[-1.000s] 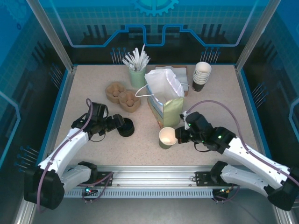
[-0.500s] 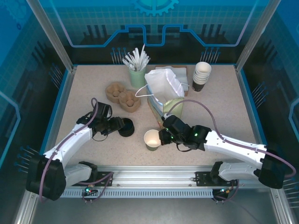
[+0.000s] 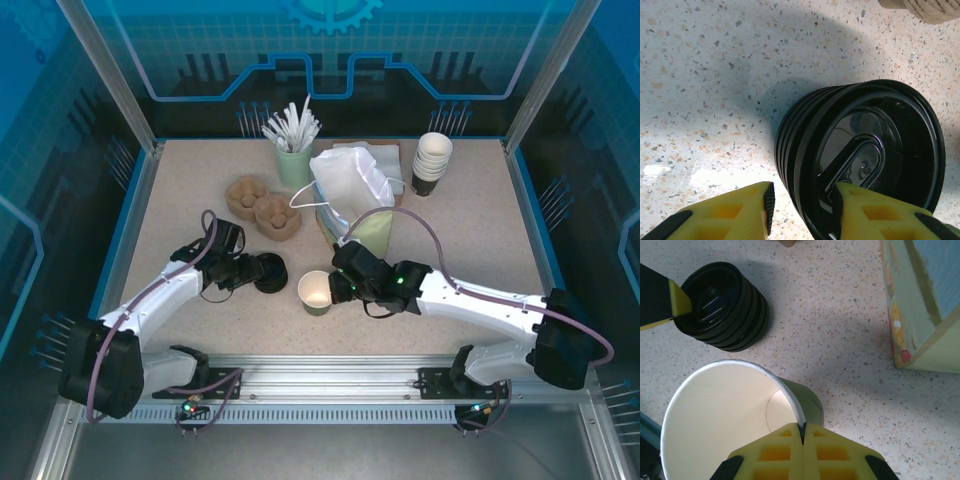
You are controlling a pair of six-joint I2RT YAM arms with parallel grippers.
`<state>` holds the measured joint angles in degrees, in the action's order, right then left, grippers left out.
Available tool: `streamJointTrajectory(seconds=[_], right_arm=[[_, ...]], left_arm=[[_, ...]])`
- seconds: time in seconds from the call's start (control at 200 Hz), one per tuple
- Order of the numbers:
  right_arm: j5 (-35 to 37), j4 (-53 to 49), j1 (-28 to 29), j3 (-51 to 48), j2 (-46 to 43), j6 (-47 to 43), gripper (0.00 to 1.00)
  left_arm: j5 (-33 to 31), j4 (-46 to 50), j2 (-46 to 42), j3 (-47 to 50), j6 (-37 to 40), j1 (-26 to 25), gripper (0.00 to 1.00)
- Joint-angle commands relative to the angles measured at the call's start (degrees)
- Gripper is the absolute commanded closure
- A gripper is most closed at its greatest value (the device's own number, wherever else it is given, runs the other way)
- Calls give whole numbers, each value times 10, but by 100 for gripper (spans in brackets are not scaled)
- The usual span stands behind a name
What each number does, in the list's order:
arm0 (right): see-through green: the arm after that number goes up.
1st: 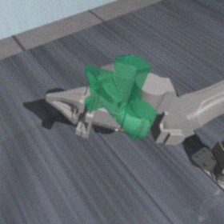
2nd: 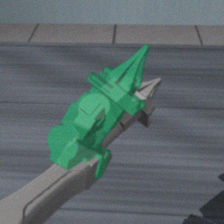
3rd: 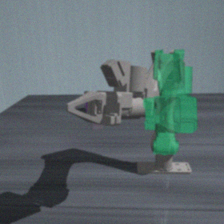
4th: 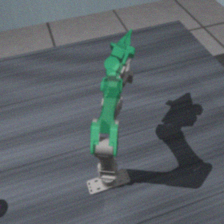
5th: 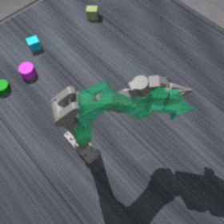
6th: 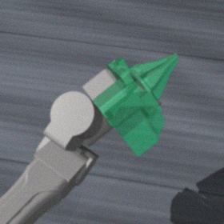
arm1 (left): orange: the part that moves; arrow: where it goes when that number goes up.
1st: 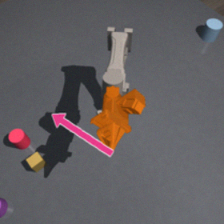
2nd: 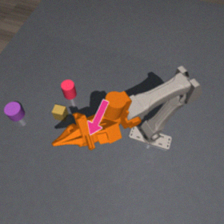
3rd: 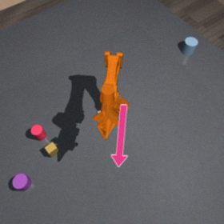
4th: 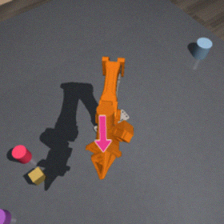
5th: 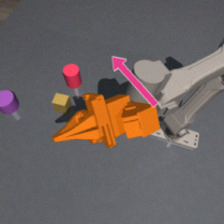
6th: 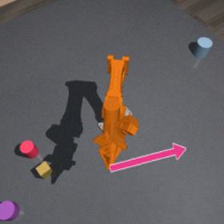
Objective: Pack the takeout coffee
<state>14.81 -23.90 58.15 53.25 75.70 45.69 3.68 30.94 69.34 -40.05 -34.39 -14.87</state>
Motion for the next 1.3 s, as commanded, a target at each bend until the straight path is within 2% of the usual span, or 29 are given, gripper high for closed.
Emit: streamJointTrajectory(seconds=[0.0, 0.68, 1.045, 1.296], right_arm=[[16, 6, 6, 25, 16, 10, 100], [2, 13, -15, 54, 72, 2, 99], [-5, 15, -16, 61, 89, 5, 87], [-8, 5, -17, 71, 85, 1, 70]], left_arm=[[-10, 3, 3, -22, 8, -5, 63], [-11, 6, 25, -40, 11, -6, 70], [-12, 7, 29, -41, 11, -6, 73], [-14, 10, 34, -47, 13, -6, 74]])
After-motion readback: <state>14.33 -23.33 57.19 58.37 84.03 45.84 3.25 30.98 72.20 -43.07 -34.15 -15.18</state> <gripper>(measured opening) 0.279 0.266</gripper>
